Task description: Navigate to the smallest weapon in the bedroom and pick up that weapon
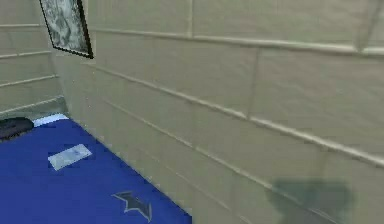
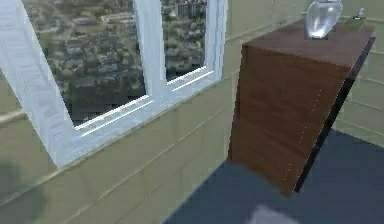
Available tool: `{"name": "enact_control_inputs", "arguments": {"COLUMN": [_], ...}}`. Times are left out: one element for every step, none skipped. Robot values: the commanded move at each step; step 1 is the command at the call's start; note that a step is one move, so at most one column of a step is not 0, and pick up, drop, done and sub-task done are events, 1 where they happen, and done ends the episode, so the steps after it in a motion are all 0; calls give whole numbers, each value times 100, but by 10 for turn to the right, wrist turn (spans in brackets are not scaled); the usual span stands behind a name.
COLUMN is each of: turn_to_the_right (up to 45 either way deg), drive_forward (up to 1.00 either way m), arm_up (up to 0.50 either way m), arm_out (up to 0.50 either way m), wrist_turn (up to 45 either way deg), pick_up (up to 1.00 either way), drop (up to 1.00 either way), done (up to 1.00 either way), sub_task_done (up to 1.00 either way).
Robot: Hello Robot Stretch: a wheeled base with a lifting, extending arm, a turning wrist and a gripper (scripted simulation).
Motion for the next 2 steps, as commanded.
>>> {"name": "enact_control_inputs", "arguments": {"turn_to_the_right": [-450, -450], "drive_forward": [0, 0], "arm_up": [0, 0], "arm_out": [0, 0], "wrist_turn": [0, 0], "pick_up": [0, 0], "drop": [0, 0], "done": [0, 0], "sub_task_done": [0, 0]}}
